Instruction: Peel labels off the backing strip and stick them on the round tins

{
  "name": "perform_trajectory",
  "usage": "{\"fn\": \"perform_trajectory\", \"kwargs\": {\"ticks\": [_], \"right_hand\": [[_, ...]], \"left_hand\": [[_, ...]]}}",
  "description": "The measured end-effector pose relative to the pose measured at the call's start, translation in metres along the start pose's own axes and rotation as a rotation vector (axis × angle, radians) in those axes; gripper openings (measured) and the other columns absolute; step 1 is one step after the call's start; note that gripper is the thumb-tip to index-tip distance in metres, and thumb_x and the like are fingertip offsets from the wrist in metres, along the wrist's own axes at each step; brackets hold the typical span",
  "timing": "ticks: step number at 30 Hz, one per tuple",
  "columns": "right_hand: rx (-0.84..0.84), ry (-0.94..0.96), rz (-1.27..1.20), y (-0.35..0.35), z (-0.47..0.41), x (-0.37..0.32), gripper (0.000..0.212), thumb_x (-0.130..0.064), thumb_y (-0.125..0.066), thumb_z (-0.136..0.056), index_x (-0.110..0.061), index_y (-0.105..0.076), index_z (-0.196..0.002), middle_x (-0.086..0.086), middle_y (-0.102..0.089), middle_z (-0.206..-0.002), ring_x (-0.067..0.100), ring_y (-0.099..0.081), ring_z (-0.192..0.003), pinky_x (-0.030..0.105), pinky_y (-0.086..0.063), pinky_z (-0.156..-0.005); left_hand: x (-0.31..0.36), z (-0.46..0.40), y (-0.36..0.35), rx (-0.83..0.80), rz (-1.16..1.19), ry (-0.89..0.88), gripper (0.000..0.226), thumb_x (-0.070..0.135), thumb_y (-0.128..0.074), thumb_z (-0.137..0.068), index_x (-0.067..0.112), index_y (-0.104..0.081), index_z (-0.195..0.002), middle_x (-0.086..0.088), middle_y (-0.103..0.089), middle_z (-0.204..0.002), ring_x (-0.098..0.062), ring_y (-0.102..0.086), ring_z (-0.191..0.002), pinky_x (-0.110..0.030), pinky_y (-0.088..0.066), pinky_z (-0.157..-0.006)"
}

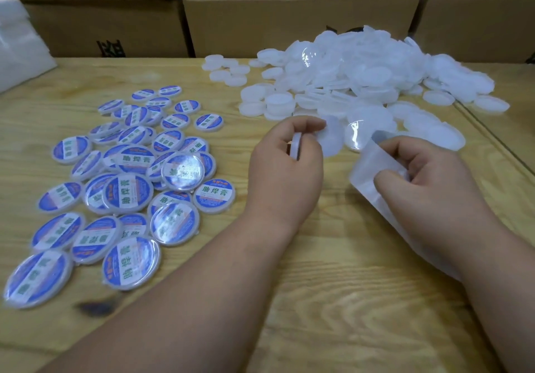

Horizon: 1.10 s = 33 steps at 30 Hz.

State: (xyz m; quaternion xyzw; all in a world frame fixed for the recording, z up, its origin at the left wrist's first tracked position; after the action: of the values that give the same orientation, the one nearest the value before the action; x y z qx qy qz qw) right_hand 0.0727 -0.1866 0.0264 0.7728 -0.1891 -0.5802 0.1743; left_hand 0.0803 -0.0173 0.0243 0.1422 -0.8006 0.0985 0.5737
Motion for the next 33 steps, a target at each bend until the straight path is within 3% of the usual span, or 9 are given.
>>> {"fn": "perform_trajectory", "kwargs": {"ticks": [2, 4, 7, 10, 14, 20, 24, 27, 33], "right_hand": [[0.02, 0.035, 0.029, -0.001, -0.001, 0.0, 0.023, -0.028, -0.055, -0.072, -0.033, -0.068, -0.09, -0.01, -0.061, -0.066, 0.002, -0.051, -0.055, 0.017, -0.042, -0.054], [0.071, 0.093, 0.052, -0.003, -0.002, -0.002, 0.024, -0.025, -0.066, -0.08, -0.04, -0.065, -0.1, -0.02, -0.063, -0.076, 0.001, -0.058, -0.068, 0.006, -0.041, -0.063], [0.166, 0.281, 0.152, -0.003, 0.001, -0.011, 0.041, -0.023, -0.067, -0.088, -0.04, -0.059, -0.124, -0.02, -0.06, -0.102, 0.004, -0.057, -0.097, 0.004, -0.039, -0.084], [0.249, 0.428, 0.168, -0.004, 0.003, -0.019, 0.028, -0.02, -0.065, -0.087, -0.038, -0.064, -0.109, -0.018, -0.059, -0.103, 0.01, -0.057, -0.107, 0.011, -0.038, -0.092], [0.254, 0.416, 0.154, -0.007, 0.004, -0.018, 0.021, -0.013, -0.073, -0.087, -0.033, -0.068, -0.093, -0.017, -0.063, -0.1, -0.004, -0.055, -0.099, 0.006, -0.036, -0.083], [0.268, 0.365, 0.058, -0.008, 0.007, -0.021, 0.01, -0.016, -0.072, -0.085, -0.025, -0.069, -0.085, -0.004, -0.068, -0.094, 0.002, -0.058, -0.088, 0.017, -0.047, -0.074], [0.257, 0.238, -0.193, -0.011, 0.01, -0.024, 0.014, -0.019, -0.077, -0.084, -0.03, -0.071, -0.08, -0.005, -0.071, -0.077, 0.004, -0.06, -0.066, 0.017, -0.049, -0.062], [0.208, 0.193, -0.366, -0.015, 0.011, -0.029, 0.021, -0.008, -0.078, -0.086, -0.026, -0.07, -0.081, -0.011, -0.071, -0.071, 0.0, -0.057, -0.061, 0.011, -0.046, -0.058], [0.11, 0.12, -0.532, -0.024, 0.013, -0.034, 0.034, 0.002, -0.072, -0.087, -0.022, -0.056, -0.105, -0.001, -0.076, -0.075, 0.011, -0.069, -0.064, 0.013, -0.05, -0.059]], "left_hand": [[0.001, 0.001, 0.0, 0.017, 0.034, -0.008, 0.027, 0.007, -0.056, -0.092, 0.028, -0.074, -0.089, 0.014, -0.073, -0.085, -0.025, -0.065, -0.071, -0.025, -0.052, -0.057], [0.001, 0.002, -0.001, 0.001, 0.072, -0.02, 0.027, 0.007, -0.057, -0.089, 0.027, -0.074, -0.086, 0.013, -0.073, -0.079, -0.029, -0.064, -0.071, -0.023, -0.051, -0.055], [0.002, 0.005, -0.004, -0.059, 0.075, -0.013, 0.023, 0.012, -0.057, -0.084, 0.027, -0.075, -0.085, 0.007, -0.073, -0.08, -0.026, -0.066, -0.072, -0.031, -0.057, -0.063], [0.001, 0.006, -0.003, -0.103, 0.085, 0.019, 0.024, 0.016, -0.054, -0.078, 0.03, -0.074, -0.079, 0.012, -0.072, -0.078, -0.02, -0.066, -0.07, -0.037, -0.06, -0.065], [0.001, 0.006, -0.002, -0.132, 0.16, 0.067, 0.023, 0.018, -0.052, -0.078, 0.025, -0.073, -0.079, 0.01, -0.071, -0.078, -0.012, -0.065, -0.063, -0.02, -0.046, -0.054], [0.002, -0.001, 0.002, -0.171, 0.528, 0.176, 0.034, 0.028, -0.038, -0.083, 0.022, -0.057, -0.111, -0.009, -0.07, -0.074, -0.024, -0.062, -0.056, -0.024, -0.032, -0.042], [0.001, -0.003, 0.001, -0.122, 0.494, 0.259, 0.03, 0.026, -0.042, -0.076, 0.022, -0.061, -0.099, 0.001, -0.076, -0.083, -0.017, -0.07, -0.07, -0.028, -0.045, -0.049], [-0.001, -0.002, -0.003, -0.137, 0.441, 0.259, 0.026, 0.028, -0.044, -0.098, 0.03, -0.07, -0.095, 0.012, -0.076, -0.089, -0.009, -0.068, -0.076, -0.026, -0.051, -0.059], [0.008, 0.002, -0.002, -0.179, 0.5, 0.279, 0.026, 0.032, -0.047, -0.093, 0.024, -0.068, -0.082, -0.009, -0.071, -0.086, -0.022, -0.056, -0.063, -0.025, -0.036, -0.046]]}}
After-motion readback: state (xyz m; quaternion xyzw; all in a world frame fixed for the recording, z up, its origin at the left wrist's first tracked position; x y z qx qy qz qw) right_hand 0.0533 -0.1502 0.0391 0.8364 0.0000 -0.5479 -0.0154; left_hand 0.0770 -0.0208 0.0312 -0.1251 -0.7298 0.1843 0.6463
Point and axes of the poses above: each hand's wrist, its own z-axis away from the middle knuckle, its own y-axis out of the back of the hand, x = y × z, the point moved 2 cm from there along -z, towards the middle knuckle
